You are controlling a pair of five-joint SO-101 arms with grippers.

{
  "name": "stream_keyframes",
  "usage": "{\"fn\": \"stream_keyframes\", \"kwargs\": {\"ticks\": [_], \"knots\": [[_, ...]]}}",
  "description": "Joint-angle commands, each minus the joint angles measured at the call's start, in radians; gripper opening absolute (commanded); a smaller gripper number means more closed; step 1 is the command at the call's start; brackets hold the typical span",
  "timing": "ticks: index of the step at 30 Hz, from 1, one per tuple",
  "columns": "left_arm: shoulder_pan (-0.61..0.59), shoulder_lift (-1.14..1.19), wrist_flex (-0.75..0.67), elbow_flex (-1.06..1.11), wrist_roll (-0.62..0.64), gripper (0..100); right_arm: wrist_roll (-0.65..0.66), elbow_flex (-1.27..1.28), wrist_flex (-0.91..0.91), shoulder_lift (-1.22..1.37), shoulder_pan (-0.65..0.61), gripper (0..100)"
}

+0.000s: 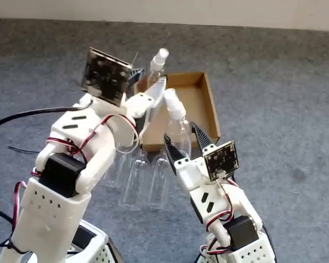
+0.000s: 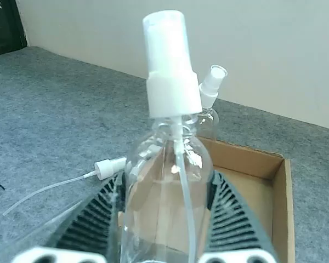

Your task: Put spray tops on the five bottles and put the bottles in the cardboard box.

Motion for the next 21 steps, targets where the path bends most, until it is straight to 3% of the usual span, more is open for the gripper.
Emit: {"fn": "stream_keyframes", "kwargs": {"ticks": [1, 9, 21], "knots": [[0.065, 0.004, 0.002, 0.047, -0.049, 14, -0.002, -0.002, -0.019, -0.013, 0.001, 0.5], [0.096, 0.016, 0.000, 0.065, -0.052, 14, -0.002, -0.002, -0.019, -0.013, -0.002, 0.5], [0.168, 0.220, -0.015, -0.053, -0.104, 14, -0.002, -0.001, -0.019, -0.013, -0.002, 0.5]]}}
